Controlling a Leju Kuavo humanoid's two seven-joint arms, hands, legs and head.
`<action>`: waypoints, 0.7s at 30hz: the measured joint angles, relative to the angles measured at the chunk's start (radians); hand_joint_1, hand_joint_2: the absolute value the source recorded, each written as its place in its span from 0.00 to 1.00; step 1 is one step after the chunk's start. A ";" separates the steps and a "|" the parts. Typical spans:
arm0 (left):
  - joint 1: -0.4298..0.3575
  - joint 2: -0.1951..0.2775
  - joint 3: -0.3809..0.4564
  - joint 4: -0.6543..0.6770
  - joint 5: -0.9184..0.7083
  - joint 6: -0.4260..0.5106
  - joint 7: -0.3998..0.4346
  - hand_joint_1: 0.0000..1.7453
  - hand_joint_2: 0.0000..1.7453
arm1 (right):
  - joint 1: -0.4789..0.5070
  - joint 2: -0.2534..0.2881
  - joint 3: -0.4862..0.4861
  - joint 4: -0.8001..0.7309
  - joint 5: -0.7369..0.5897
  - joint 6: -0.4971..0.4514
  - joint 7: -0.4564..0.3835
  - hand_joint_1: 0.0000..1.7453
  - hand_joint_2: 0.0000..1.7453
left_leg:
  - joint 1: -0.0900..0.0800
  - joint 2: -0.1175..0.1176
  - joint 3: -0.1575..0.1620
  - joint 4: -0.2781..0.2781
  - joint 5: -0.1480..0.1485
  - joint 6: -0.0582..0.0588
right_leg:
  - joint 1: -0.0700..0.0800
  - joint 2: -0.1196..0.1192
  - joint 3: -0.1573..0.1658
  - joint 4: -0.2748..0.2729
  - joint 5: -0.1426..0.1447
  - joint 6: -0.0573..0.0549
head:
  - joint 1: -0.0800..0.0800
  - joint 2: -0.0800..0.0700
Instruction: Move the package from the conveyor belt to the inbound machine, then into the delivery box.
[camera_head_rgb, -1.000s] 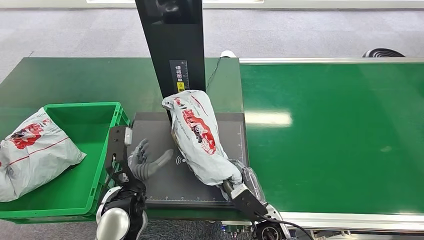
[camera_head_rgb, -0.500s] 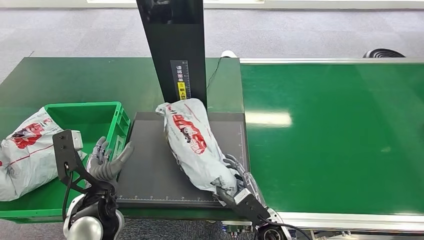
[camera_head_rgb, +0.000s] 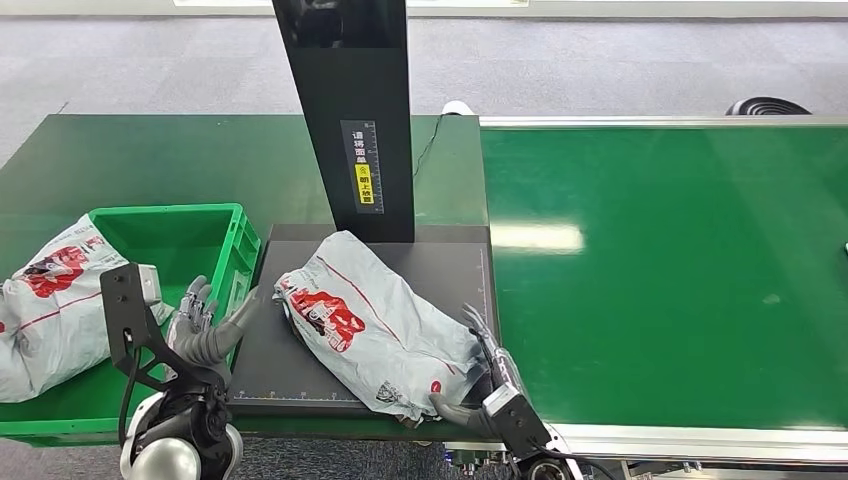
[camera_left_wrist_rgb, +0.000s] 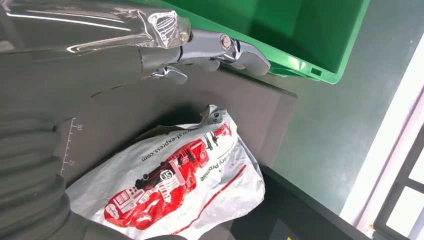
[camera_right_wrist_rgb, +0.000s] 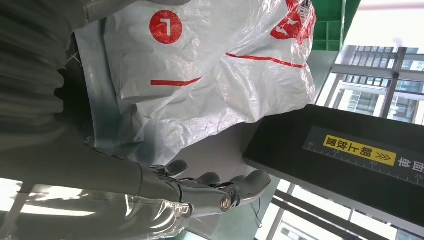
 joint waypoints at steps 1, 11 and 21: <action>0.000 0.001 0.000 0.000 0.000 0.000 0.000 0.00 1.00 | 0.001 0.000 -0.002 0.000 -0.002 0.001 -0.002 0.00 1.00 | 0.000 0.000 0.000 0.000 0.000 0.000 | 0.000 0.000 0.000 0.000 0.000 0.000 | 0.000 0.000; -0.040 -0.006 -0.040 0.062 -0.039 -0.132 0.000 0.00 1.00 | 0.001 0.012 -0.048 -0.016 -0.030 0.012 -0.006 0.00 1.00 | 0.000 -0.001 0.000 0.000 0.001 0.001 | 0.000 0.000 0.000 0.000 0.000 0.000 | 0.000 0.000; -0.171 -0.123 -0.095 0.340 -0.127 -0.449 0.000 0.00 1.00 | -0.055 0.013 -0.069 0.014 -0.054 0.004 -0.012 0.00 1.00 | -0.001 0.000 0.000 0.001 0.002 0.001 | -0.001 0.000 0.000 0.000 0.001 0.000 | 0.000 0.000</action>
